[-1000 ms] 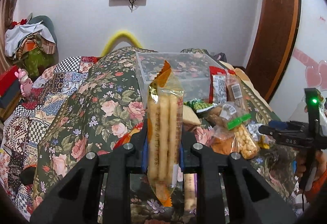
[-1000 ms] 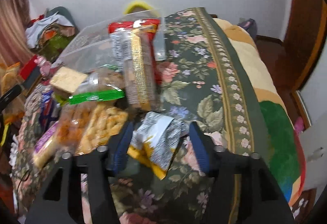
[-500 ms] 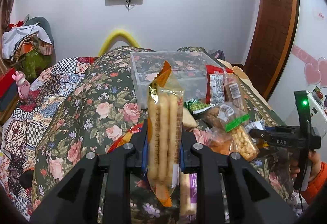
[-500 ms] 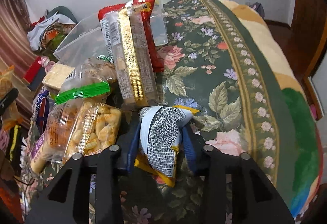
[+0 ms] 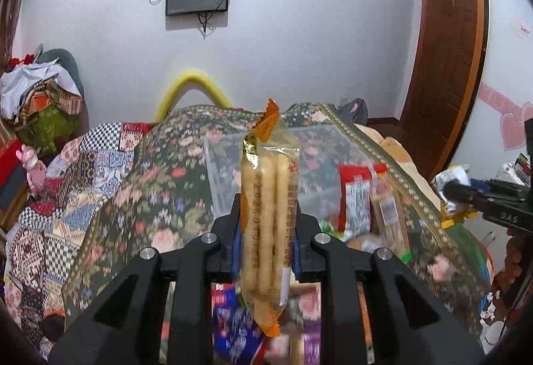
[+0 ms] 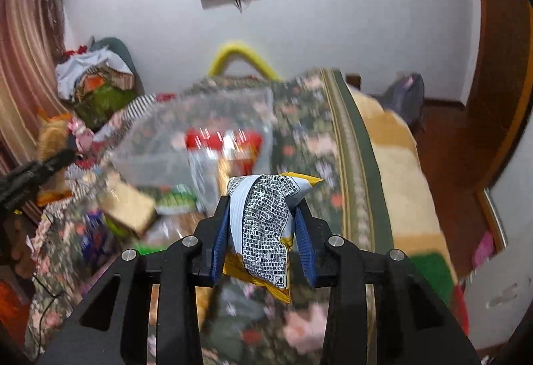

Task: Organize snacks
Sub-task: 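Carry both snacks over the clear box and open both tools to drop them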

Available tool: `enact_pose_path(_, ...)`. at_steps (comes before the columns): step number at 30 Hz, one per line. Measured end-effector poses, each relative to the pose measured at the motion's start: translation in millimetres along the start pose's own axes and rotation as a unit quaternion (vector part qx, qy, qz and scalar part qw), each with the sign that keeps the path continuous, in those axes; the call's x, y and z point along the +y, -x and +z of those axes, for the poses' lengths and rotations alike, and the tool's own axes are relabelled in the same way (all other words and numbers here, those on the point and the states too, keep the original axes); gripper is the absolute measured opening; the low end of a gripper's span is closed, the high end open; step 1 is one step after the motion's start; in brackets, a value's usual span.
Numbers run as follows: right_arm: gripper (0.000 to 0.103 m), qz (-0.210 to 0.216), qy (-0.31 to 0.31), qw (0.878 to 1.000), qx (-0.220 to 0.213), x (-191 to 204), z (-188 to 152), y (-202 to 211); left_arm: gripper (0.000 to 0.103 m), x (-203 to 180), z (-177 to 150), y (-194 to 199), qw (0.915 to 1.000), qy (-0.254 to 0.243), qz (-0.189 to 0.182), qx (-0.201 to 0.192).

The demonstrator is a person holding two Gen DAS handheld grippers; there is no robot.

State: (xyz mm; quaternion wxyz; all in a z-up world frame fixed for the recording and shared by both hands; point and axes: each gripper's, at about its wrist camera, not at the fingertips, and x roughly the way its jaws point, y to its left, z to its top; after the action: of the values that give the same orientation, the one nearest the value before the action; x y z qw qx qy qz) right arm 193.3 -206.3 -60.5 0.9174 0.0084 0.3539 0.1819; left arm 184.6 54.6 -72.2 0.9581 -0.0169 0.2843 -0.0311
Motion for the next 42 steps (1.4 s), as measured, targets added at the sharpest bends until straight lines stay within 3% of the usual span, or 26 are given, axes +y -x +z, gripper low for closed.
enact_pose_path(12, 0.034, 0.036, 0.014, 0.999, -0.034, 32.3, 53.6, -31.3, 0.022, -0.9, 47.1, -60.2, 0.9998, 0.003, 0.011, 0.014)
enact_pose_path(17, 0.034, 0.052, 0.012, 0.998, -0.016, 41.2, 69.8, -58.7, 0.022, 3.1, 57.2, -96.0, 0.9988, 0.009, 0.011, 0.046)
enact_pose_path(27, 0.034, 0.034, 0.036, 0.997, 0.055, 42.3, 81.6, -114.7, 0.022, 16.4, 57.5, -163.7, 0.9907, 0.013, -0.001, 0.135)
enact_pose_path(34, 0.036, 0.029, 0.033, 0.995, 0.085, 36.3, 79.4, -130.8, 0.024, 20.3, 49.8, -179.4, 0.9867, 0.021, 0.009, 0.161)
enact_pose_path(38, 0.046, 0.015, 0.047, 0.996, 0.071, 38.4, 83.7, -122.9, 0.042, 21.2, 52.4, -172.2, 0.9878, 0.023, 0.006, 0.154)
enact_pose_path(42, 0.048, 0.019, 0.049, 0.997, 0.049, 39.6, 87.6, -102.5, 0.046, 21.4, 60.7, -146.7, 0.9918, 0.015, 0.001, 0.127)
